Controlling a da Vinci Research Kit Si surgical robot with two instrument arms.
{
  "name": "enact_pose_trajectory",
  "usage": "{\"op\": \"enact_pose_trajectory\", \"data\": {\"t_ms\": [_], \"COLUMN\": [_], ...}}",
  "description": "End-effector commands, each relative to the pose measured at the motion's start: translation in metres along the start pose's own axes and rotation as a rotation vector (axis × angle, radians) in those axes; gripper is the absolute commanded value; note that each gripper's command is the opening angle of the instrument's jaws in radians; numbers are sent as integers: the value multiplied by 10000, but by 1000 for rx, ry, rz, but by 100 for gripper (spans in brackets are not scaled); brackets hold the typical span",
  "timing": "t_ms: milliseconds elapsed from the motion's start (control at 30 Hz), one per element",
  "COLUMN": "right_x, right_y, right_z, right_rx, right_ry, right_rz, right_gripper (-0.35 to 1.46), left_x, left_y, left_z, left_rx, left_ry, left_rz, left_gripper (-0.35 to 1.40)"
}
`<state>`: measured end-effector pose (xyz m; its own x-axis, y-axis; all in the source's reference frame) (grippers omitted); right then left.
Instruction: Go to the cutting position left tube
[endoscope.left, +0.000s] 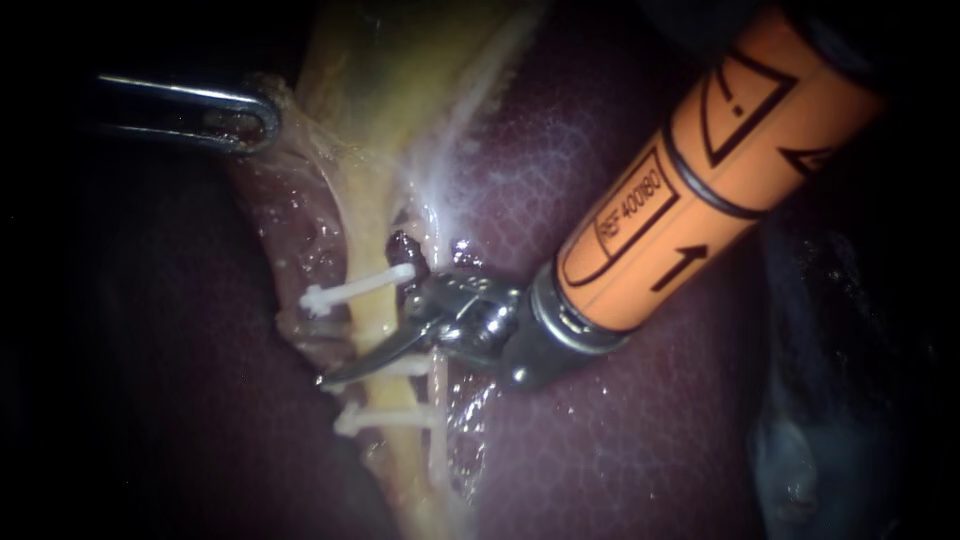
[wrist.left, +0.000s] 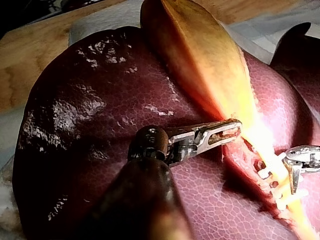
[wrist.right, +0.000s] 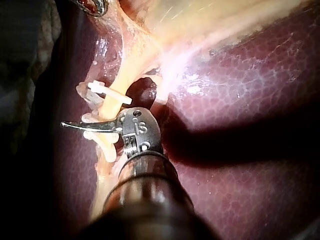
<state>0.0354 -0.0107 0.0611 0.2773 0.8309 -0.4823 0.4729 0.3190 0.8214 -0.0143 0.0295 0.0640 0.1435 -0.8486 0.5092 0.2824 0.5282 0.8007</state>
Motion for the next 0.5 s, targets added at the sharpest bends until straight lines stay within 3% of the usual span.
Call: {"op": "enact_pose_trajectory", "data": {"t_ms": [33,367,500], "right_x": [0,-6,-10], "right_y": [0,-6,-8], "right_z": [0,-17,-24], "right_rx": [-2,8,-5], "right_ry": [0,-3,-41], "right_rz": [0,1,3], "right_gripper": [134,132,129], "left_x": [0,0,0], "left_y": [0,0,0], "left_z": [0,0,0], "left_rx": [0,1,0], "left_ry": [0,0,0], "left_rz": [0,0,0], "left_gripper": [-35,-35,-35]}}
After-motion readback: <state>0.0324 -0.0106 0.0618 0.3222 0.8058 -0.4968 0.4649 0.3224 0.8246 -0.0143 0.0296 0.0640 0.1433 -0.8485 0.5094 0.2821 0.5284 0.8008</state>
